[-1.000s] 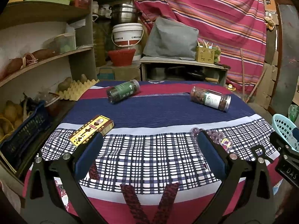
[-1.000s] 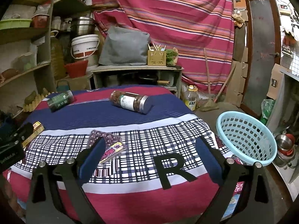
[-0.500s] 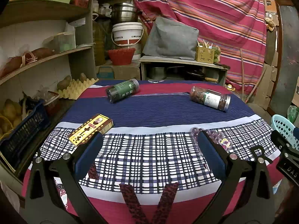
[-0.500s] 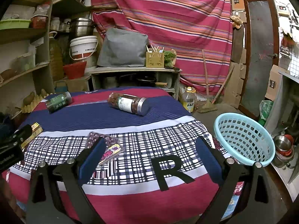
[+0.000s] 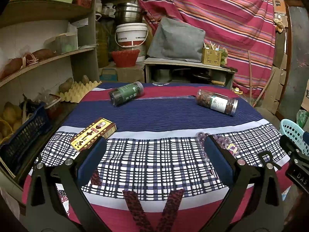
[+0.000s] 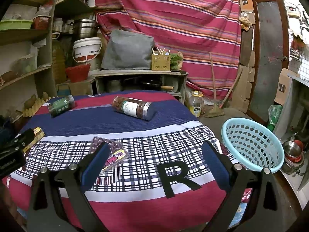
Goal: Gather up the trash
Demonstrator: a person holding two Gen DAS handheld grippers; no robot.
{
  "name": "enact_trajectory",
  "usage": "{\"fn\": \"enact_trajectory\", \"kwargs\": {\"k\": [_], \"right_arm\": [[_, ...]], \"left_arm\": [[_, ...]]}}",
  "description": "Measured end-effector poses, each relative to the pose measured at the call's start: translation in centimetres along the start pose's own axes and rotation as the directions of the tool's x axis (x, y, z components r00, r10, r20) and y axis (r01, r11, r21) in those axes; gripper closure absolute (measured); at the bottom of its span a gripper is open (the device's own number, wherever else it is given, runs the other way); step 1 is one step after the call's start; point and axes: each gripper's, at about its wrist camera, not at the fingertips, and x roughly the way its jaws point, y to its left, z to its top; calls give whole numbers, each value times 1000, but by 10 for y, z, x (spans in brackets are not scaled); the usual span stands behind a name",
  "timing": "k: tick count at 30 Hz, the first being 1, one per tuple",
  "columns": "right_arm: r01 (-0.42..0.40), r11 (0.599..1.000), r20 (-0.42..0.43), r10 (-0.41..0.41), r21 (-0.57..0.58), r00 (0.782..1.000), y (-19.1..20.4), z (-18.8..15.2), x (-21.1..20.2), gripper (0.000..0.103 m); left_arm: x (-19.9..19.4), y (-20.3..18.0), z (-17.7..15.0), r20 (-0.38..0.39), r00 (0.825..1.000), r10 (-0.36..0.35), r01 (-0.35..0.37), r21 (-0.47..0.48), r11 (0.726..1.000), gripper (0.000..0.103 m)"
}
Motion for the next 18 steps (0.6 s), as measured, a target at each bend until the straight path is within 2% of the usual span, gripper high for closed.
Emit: {"fn": "enact_trajectory", "kwargs": {"k": [18], "right_arm": [[-5,1000,4,6,-11,1000,-1,6,3,9]], "left_arm": [[0,-1,-1,0,1000,0,0,-3,1000,5]]}}
